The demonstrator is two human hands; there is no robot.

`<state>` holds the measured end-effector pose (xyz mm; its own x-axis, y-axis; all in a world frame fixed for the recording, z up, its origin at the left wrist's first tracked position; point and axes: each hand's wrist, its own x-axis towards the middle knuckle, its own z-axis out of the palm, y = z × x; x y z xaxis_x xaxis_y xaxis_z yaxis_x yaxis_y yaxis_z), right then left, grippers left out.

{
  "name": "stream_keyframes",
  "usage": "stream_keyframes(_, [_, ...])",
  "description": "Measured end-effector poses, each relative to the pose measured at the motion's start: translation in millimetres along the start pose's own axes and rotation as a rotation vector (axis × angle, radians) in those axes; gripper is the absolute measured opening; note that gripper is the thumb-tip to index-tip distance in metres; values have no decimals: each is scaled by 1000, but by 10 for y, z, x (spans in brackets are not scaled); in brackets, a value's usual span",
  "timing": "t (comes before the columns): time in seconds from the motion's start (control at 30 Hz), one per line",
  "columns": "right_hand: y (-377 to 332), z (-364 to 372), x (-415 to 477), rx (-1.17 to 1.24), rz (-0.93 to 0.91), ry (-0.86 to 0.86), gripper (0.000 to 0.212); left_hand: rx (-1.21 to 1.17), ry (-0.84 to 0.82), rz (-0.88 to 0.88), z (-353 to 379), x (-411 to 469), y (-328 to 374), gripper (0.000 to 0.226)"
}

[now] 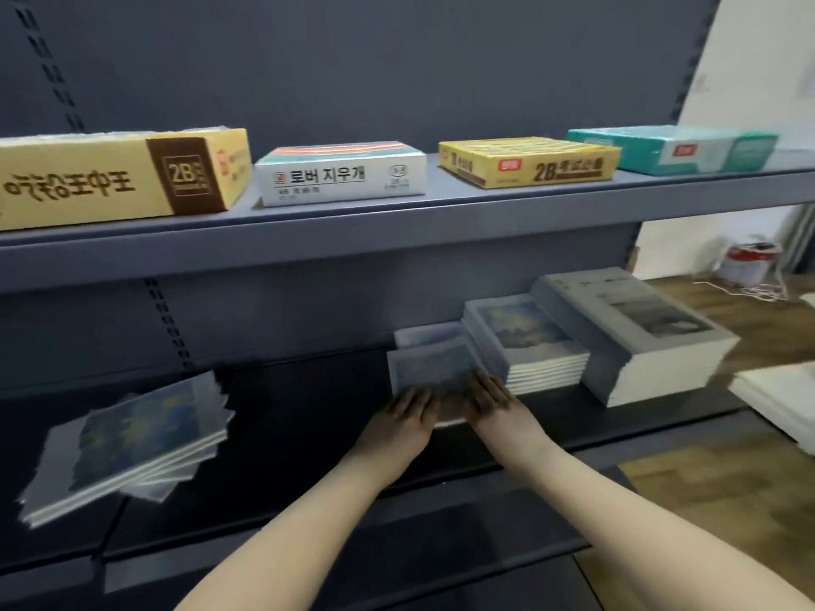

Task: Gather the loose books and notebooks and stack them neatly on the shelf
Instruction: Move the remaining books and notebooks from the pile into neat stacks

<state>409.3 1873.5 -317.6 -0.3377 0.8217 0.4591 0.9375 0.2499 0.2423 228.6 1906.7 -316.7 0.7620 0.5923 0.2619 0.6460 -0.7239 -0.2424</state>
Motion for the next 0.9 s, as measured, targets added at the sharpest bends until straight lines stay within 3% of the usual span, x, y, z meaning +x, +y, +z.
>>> stream_keyframes(0.13, [248, 48, -353, 63, 30, -110, 29, 83, -83, 88, 46, 180, 238, 52])
stream_keyframes(0.33, [299, 74, -525, 107, 26, -215, 45, 194, -101, 134, 143, 260, 182, 47])
stream_keyframes(0.4, [308, 95, -543, 114, 28, -203, 41, 164, -125, 118, 124, 286, 203, 46])
stream_keyframes(0.47, [334, 92, -527, 126, 41, -164, 38, 129, -185, 150, 53, 345, 213, 42])
stream_keyframes(0.53, [352, 83, -484, 137, 51, -150, 40, 76, -329, 150, 73, 362, 176, 58])
stream_keyframes(0.63, [331, 132, -423, 139, 87, -153, 40, -120, -333, 2, 136, 393, 155, 77])
stream_keyframes(0.73, [239, 194, -351, 184, 131, -185, 32, -228, -283, -44, 146, 457, 127, 72])
stream_keyframes(0.8, [197, 323, -304, 211, 206, -214, 53, -235, -290, -136, 184, 471, 132, 63])
stream_keyframes(0.83, [186, 376, -275, 199, 225, -195, 53, -237, -298, -168, 197, 492, 135, 60])
stream_keyframes(0.9, [152, 392, -215, 164, 238, -152, 34, -248, -283, -185, 261, 512, 176, 55])
